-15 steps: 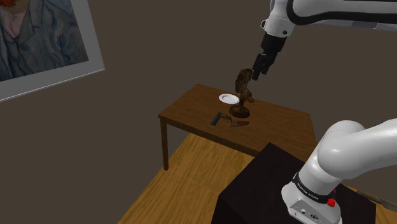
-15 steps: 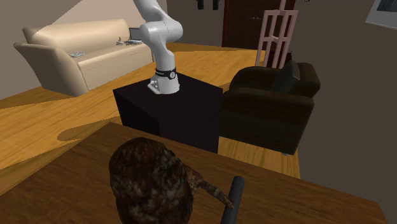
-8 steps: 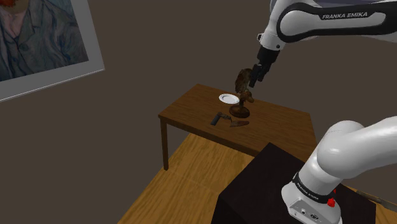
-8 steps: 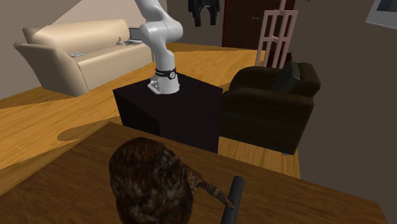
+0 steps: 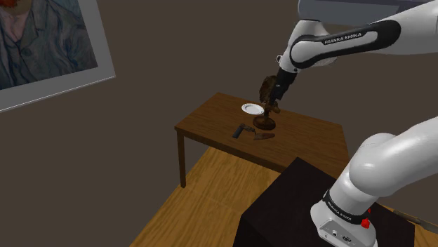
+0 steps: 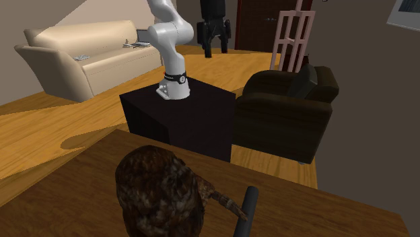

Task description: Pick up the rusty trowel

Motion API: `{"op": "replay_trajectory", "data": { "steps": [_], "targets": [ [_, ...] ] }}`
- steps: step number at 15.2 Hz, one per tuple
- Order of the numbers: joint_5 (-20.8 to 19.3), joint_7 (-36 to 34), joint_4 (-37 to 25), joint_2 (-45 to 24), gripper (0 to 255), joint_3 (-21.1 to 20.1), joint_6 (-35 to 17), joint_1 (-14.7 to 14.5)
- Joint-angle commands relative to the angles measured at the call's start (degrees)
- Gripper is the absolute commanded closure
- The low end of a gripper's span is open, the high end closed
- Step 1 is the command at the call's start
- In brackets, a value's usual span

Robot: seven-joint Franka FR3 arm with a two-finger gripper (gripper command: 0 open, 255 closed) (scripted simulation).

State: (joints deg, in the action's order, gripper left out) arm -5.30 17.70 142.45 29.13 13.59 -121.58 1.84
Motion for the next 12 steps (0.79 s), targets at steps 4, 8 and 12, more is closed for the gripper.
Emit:
{"op": "replay_trajectory", "data": {
  "steps": [4,8,12],
  "targets": [
    [1.73,6.15,-0.2,-9.09,0,4.94,-9.71,-0.32],
    [5.89,12.36,-2.02,-17.63,0,8.7,-16.51,-1.41],
    [13.57,20.72,-5.37,-27.14,0,11.54,-21.91,-2.36]
  ]
}}
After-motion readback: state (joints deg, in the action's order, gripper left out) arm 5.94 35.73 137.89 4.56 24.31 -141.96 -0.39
